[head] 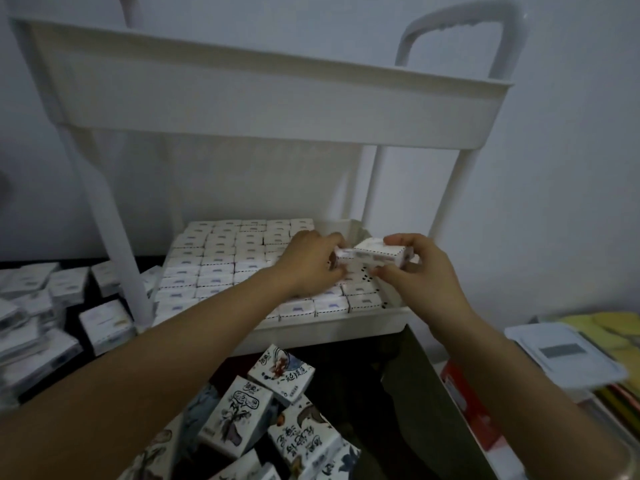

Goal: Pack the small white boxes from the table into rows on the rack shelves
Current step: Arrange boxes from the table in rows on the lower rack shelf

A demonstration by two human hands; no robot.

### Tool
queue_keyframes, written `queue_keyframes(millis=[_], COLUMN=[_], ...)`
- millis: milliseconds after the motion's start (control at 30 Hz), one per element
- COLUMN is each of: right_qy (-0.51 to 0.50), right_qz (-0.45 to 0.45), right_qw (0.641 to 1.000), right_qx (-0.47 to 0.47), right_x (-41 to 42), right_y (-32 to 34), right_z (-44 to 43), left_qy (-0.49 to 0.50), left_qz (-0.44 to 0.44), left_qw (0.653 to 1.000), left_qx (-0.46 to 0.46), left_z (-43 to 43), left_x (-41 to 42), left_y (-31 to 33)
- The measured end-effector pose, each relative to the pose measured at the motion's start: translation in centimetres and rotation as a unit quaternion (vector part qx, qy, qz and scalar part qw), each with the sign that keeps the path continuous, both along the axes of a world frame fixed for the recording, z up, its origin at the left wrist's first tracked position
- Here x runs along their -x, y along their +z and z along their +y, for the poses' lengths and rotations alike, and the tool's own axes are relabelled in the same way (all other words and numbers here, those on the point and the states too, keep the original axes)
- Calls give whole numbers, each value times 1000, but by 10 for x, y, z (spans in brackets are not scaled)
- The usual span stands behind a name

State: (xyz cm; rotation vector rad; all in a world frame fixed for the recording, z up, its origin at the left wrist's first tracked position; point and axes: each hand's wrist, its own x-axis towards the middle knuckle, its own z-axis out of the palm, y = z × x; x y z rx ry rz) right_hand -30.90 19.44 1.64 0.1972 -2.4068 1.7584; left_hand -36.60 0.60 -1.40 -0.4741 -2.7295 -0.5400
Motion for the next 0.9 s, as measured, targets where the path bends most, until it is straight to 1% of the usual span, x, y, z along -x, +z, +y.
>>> queue_keyframes(millis=[67, 133, 200, 267, 333, 433, 533, 633, 733, 800, 900], right_qy=[-17, -46, -70, -88, -96, -77, -63, -38, 29, 54, 72], right_qz=[31, 95, 159, 190, 174, 138, 108, 62, 7, -8, -24], right_qw=[999, 990, 970, 957, 954, 946, 942, 942, 944, 940, 936], right_qx=[-17, -90, -170, -200, -225, -282, -311, -328, -327, -337, -343], right_x=[6, 16, 28, 43, 57, 74, 84, 90, 93, 94, 97], right_y=[0, 3, 5, 4, 0, -12, -18, -19, -20, -22, -26], right_z=[-6, -12, -18, -23, -29, -37, -44, -47, -48, -47, -46], left_qy=[-22, -31, -30, -28, -29, -23, -26, -20, -11, 7, 29], left_qz=[8, 4, -3, 5, 23, 25, 54, 74, 103, 120, 88], left_qw=[1000, 1000, 1000, 999, 999, 999, 997, 997, 995, 993, 993], left_qx=[4, -3, 3, 24, 36, 33, 38, -5, 3, -17, -76], left_z=[-6, -9, -10, -9, -10, -11, -8, -7, -8, -9, -15], left_x=[-1, -1, -1, -1, -2, -4, -8, -13, -17, -20, -28], left_y=[-3, -6, -7, -10, -14, -15, -15, -13, -12, -11, -8])
